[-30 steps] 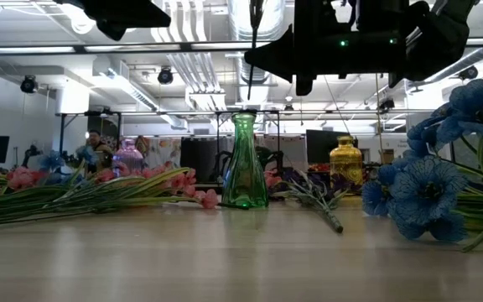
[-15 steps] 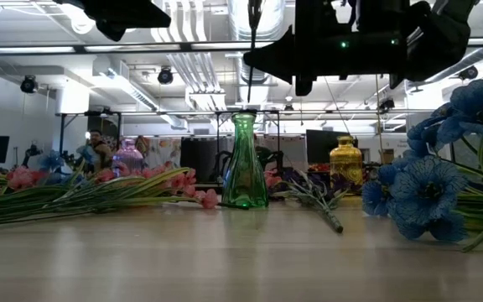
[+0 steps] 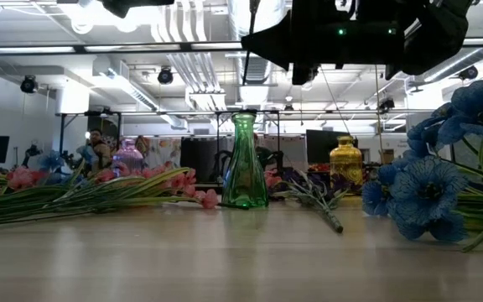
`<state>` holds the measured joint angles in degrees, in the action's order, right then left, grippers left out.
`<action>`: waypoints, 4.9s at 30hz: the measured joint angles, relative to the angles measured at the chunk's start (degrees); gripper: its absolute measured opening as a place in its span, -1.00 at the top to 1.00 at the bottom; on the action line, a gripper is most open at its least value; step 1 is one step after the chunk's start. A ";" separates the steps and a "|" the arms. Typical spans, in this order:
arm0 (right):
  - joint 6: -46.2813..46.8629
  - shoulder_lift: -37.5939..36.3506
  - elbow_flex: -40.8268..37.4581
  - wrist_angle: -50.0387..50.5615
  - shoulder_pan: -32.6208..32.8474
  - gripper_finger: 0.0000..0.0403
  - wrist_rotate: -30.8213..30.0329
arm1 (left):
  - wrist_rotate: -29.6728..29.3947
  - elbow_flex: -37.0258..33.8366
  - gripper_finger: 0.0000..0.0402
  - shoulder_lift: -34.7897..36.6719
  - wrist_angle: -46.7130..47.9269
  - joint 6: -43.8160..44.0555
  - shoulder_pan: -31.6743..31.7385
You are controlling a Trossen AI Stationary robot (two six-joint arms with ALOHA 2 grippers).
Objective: Sort flowers into vase by color
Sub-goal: Put the bottom blue flowers into the green vase, then put the bottom left pink flowers into the yellow vase
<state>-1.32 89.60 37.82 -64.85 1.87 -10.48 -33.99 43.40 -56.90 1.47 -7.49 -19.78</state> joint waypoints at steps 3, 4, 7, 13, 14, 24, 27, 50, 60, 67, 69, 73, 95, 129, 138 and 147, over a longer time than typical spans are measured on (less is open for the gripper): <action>-0.05 0.00 -0.02 0.98 0.00 0.94 -0.01 | 1.41 0.00 1.00 0.00 0.00 -3.88 0.03; -0.01 0.00 -0.02 1.52 0.00 0.94 0.00 | 2.22 0.00 1.00 0.00 -0.03 -3.91 0.03; 0.04 0.04 -0.07 1.68 0.00 0.94 0.04 | 3.11 0.00 1.00 0.00 -0.10 0.04 -0.01; -1.31 0.04 -0.07 1.55 0.11 0.94 0.20 | 3.15 0.00 1.00 -0.61 1.68 9.29 -0.01; -1.31 0.04 -0.07 1.56 0.11 0.94 0.06 | 3.09 0.00 1.00 -0.74 2.56 9.58 -0.01; 5.83 0.50 0.25 3.86 0.01 0.94 -10.72 | 1.08 0.00 1.00 3.72 19.28 21.98 -0.08; 6.66 0.50 0.89 5.86 0.18 0.94 -10.31 | -1.49 0.00 1.00 5.16 22.79 24.00 -0.08; 6.49 1.75 1.29 11.26 1.64 0.94 -8.55 | -6.05 0.00 1.00 3.19 23.00 26.25 -0.08; 4.70 1.75 1.29 10.02 1.64 0.94 -8.59 | -6.13 0.00 1.00 2.34 22.30 26.25 -0.08; 4.43 3.02 1.29 6.62 1.97 0.94 -8.58 | -6.20 0.00 1.00 2.34 22.06 26.12 -0.08; 3.61 4.81 1.31 4.53 2.43 0.94 -8.57 | -6.20 0.00 1.00 2.34 21.99 26.08 -0.08; 2.49 6.57 1.29 4.74 2.55 0.94 -8.98 | -6.20 -0.02 1.00 2.34 21.87 26.08 -0.08; 2.14 6.86 1.44 4.60 2.51 0.94 -9.04 | -4.40 1.20 1.00 2.86 22.78 27.73 -0.08; -1.27 6.83 1.42 5.44 3.11 0.52 -7.09 | 0.05 4.42 1.00 0.08 27.84 30.96 -0.10; 1.63 2.96 1.40 16.32 3.52 0.10 -7.10 | 0.14 4.42 1.00 0.14 28.55 33.07 -0.10; 7.76 -5.76 1.38 34.08 3.52 -0.14 -7.44 | 8.02 4.51 1.00 0.20 36.44 46.19 -0.10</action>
<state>6.44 83.85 39.21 -30.77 5.39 -17.92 -25.97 47.91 -56.71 37.90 38.70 -19.88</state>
